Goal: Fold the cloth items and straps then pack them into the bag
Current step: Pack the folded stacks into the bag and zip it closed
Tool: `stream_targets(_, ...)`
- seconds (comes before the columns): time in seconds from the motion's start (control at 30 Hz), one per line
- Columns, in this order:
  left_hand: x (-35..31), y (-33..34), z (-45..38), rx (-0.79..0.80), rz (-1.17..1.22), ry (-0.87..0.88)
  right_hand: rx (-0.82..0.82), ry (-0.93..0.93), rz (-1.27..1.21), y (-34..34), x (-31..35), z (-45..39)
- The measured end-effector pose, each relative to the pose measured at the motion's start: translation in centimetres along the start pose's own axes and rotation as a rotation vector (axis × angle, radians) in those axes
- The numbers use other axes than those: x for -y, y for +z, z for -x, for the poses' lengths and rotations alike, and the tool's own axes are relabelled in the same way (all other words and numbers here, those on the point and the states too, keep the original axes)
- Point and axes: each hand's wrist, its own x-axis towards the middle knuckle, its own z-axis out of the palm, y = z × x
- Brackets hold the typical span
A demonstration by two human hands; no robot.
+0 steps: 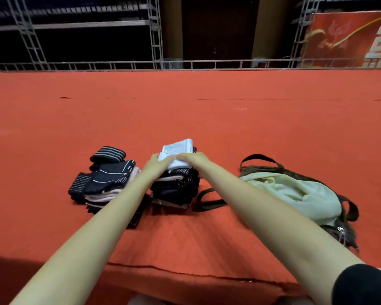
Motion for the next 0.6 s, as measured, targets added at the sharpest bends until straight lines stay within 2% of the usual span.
stream_targets(0.13,1.0,0.5,-0.1,0.095,0.051,0.025,0.044,0.068,0.026,-1.2,0.1,0.1)
stream_targets(0.3,2.1,0.5,0.4,0.058,0.127,0.074,0.115,0.155,0.111,-0.5,1.1,0.4)
stream_targets(0.6,2.5,0.9,1.4,-0.036,0.171,0.130,0.191,0.190,-0.009,-0.6,0.2,0.2)
